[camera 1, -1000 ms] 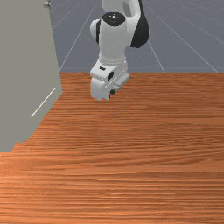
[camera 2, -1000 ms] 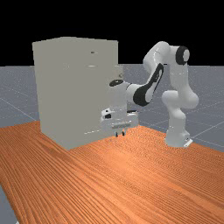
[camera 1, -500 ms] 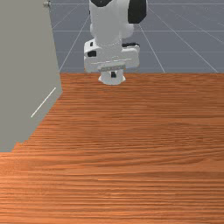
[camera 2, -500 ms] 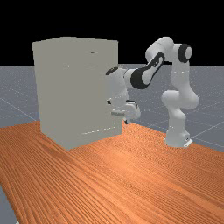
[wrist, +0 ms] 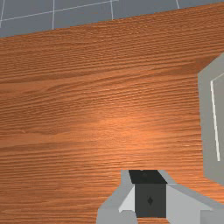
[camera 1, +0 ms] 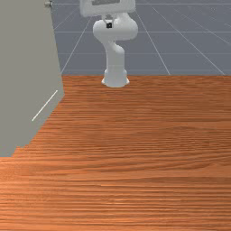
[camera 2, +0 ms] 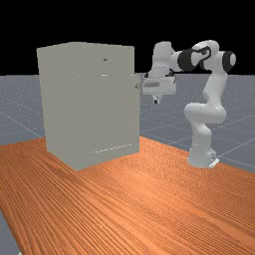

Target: Open the cabinet door

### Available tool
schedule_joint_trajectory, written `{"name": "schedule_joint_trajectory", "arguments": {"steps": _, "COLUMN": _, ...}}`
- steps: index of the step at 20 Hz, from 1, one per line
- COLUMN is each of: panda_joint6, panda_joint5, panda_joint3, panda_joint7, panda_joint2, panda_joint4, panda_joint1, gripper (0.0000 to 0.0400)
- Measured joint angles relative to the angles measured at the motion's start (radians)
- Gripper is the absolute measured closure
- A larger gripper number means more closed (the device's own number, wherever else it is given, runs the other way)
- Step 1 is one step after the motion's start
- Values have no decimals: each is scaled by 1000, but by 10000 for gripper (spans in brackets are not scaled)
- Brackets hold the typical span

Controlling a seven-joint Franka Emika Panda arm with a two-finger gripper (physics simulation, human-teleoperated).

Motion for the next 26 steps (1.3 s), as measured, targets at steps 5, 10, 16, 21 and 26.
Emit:
{"name": "schedule_joint_trajectory", "arguments": {"steps": 5, "panda_joint6": 290, "panda_joint5": -57, "panda_joint3": 0, "panda_joint7": 54, "panda_joint2": -220, "panda_joint4": -186, "panda_joint1": -100, "gripper": 400}}
{"name": "schedule_joint_trajectory", "arguments": {"steps": 10, "panda_joint6": 337, "panda_joint5": -122, "panda_joint3": 10, "panda_joint7": 61, "panda_joint2": -433, "panda_joint4": -301, "panda_joint1": -190, "gripper": 54}}
{"name": "schedule_joint_trajectory", "arguments": {"steps": 16, "panda_joint6": 220, "panda_joint5": -175, "panda_joint3": 38, "panda_joint7": 47, "panda_joint2": -710, "panda_joint4": -389, "panda_joint1": -258, "gripper": 3}}
{"name": "schedule_joint_trajectory", "arguments": {"steps": 21, "panda_joint6": 223, "panda_joint5": -255, "panda_joint3": -67, "panda_joint7": -18, "panda_joint2": -753, "panda_joint4": -386, "panda_joint1": -360, "gripper": 0}}
{"name": "schedule_joint_trajectory", "arguments": {"steps": 26, "panda_joint6": 526, "panda_joint5": -363, "panda_joint3": -265, "panda_joint7": -77, "panda_joint2": -674, "panda_joint4": -398, "panda_joint1": -480, "gripper": 0}}
